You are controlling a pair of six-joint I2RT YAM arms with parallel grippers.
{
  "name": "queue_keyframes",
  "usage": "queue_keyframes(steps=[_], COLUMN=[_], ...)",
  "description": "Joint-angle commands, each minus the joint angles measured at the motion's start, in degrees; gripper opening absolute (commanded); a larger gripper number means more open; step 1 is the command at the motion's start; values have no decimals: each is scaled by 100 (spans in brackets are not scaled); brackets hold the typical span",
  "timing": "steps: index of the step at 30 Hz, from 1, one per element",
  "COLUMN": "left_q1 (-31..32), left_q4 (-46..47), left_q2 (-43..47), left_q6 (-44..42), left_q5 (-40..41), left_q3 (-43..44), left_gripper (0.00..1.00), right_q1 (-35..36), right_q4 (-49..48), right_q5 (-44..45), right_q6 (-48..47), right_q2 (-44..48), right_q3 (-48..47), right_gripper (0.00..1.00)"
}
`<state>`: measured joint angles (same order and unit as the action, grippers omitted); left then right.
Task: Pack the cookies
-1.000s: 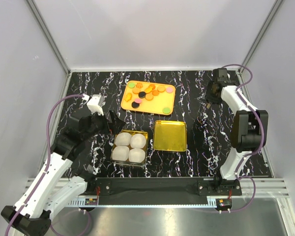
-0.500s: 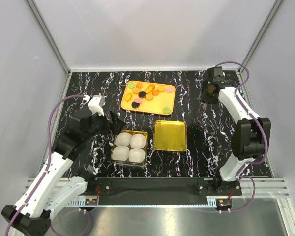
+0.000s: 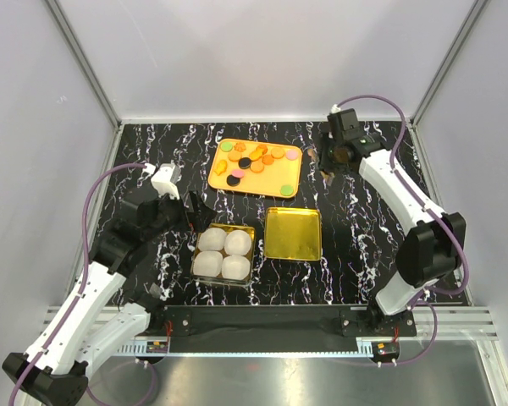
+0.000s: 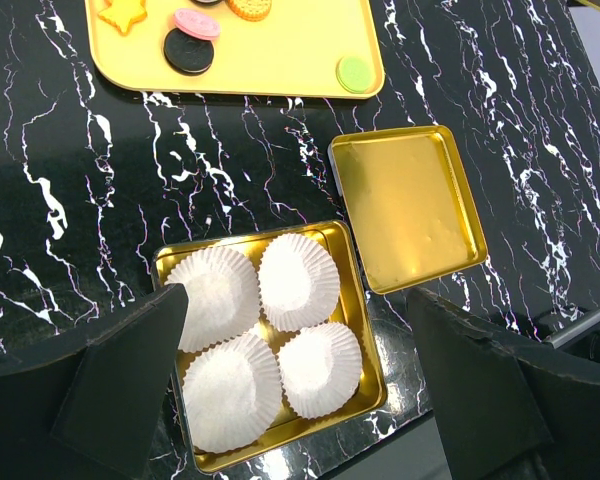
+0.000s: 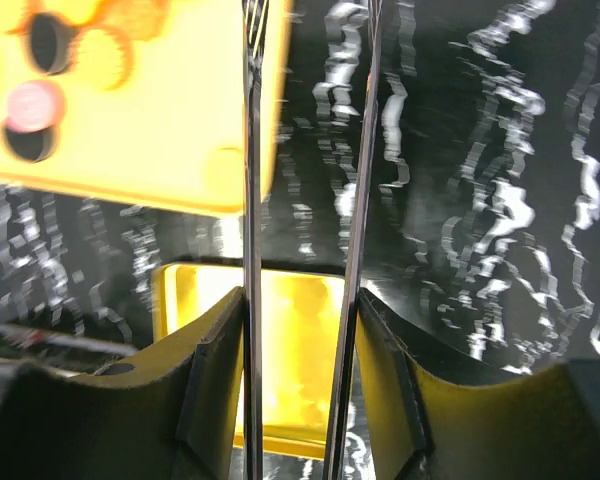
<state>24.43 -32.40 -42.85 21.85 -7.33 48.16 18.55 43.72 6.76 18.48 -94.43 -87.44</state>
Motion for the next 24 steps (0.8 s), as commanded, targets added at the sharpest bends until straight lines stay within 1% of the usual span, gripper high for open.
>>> queue_keyframes(steps=[1,8,15,19,24], left_q1=[-26,-34,-61,-69,-69], left_q4=[296,252,59,6,-3], left_q2=[66,136,383,427,453], left_q6=[-49,-31,65,83,92], left_q5=[-128,91,1075,1234,1225], left_q3=[-17,18,62,79,62], left_gripper=[99,99,99,99,99], right_q1=[359,1045,1739,2082,2425], right_q4=[48,145,215,399,558], right_q5=[-149,-123,-149,-123,9], right_q6=[129,226,253,235,217], right_q2=[110,-523,-1366,-2016,-2413], right_q3=[-440,-1256,-2083,-2628,-3086], right_gripper=[52,52,52,52,52])
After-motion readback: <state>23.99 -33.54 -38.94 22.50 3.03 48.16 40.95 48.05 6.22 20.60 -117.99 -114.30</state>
